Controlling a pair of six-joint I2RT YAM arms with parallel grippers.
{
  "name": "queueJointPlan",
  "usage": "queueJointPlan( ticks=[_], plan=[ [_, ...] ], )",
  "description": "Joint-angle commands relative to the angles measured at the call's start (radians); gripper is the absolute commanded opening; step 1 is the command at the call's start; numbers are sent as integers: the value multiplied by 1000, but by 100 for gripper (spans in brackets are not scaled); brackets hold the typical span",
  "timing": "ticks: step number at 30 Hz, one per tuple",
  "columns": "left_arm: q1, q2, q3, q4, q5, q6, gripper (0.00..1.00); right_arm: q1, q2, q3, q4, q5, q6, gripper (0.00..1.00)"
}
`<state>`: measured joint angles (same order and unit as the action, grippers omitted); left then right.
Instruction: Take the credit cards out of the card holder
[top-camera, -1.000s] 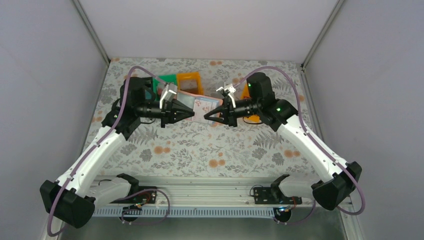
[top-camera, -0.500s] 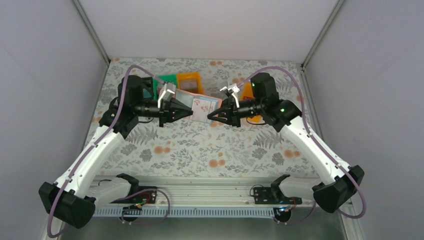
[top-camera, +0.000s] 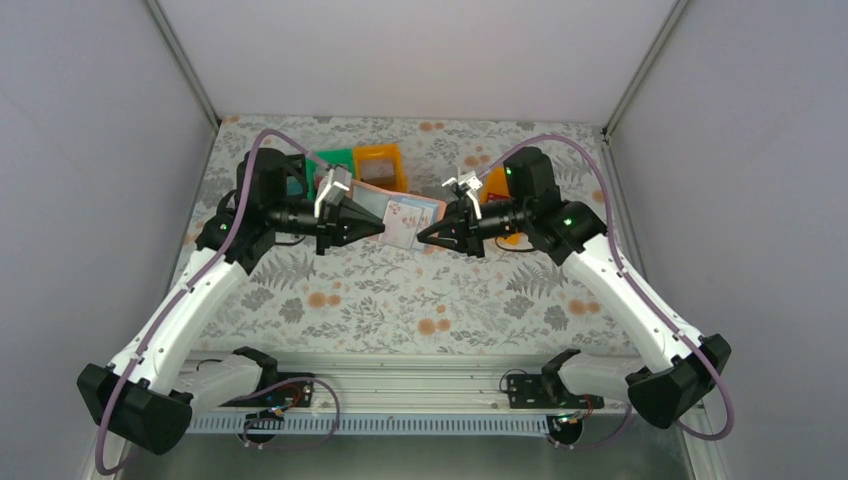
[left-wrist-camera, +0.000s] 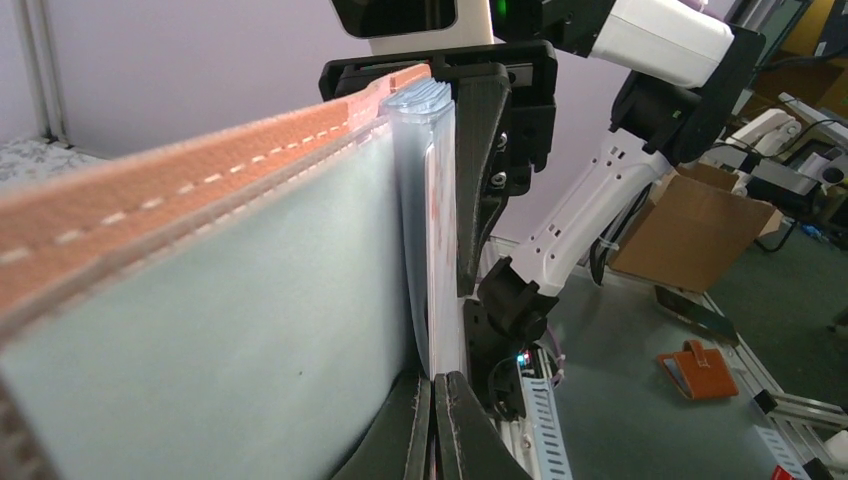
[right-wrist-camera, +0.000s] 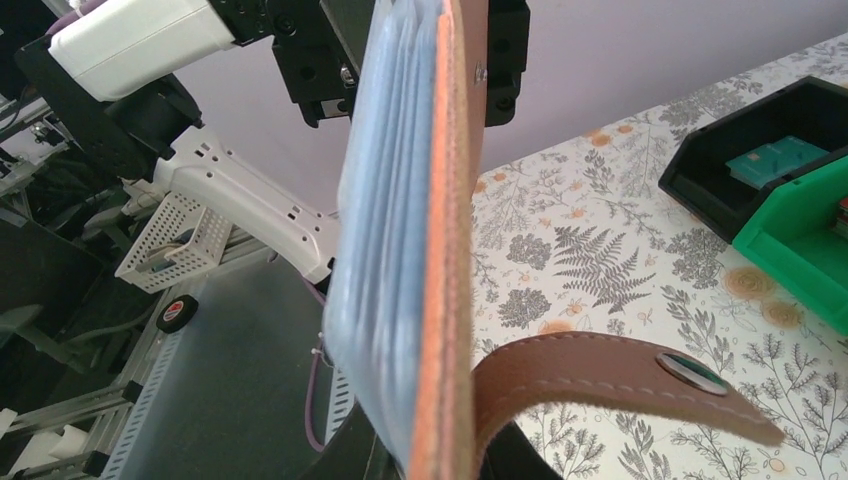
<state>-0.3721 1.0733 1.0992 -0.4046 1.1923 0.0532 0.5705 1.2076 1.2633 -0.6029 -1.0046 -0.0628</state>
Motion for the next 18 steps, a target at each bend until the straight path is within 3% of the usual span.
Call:
queueJointPlan(
  ticks=[1, 9, 15, 18],
  plan=[
    [16, -8, 17, 16, 46, 23, 2, -31, -12, -2, -55, -20, -14, 4],
    [-32, 4, -15, 138, -33, -91, 11, -31, 34, 28, -41, -77, -6, 4],
    [-34, 21, 10, 128, -65, -76, 21, -31, 38, 27, -50, -91, -15, 4],
    [-36, 33, 13, 119, -77, -59, 20, -32, 38, 29, -49, -94, -19, 4]
  ],
)
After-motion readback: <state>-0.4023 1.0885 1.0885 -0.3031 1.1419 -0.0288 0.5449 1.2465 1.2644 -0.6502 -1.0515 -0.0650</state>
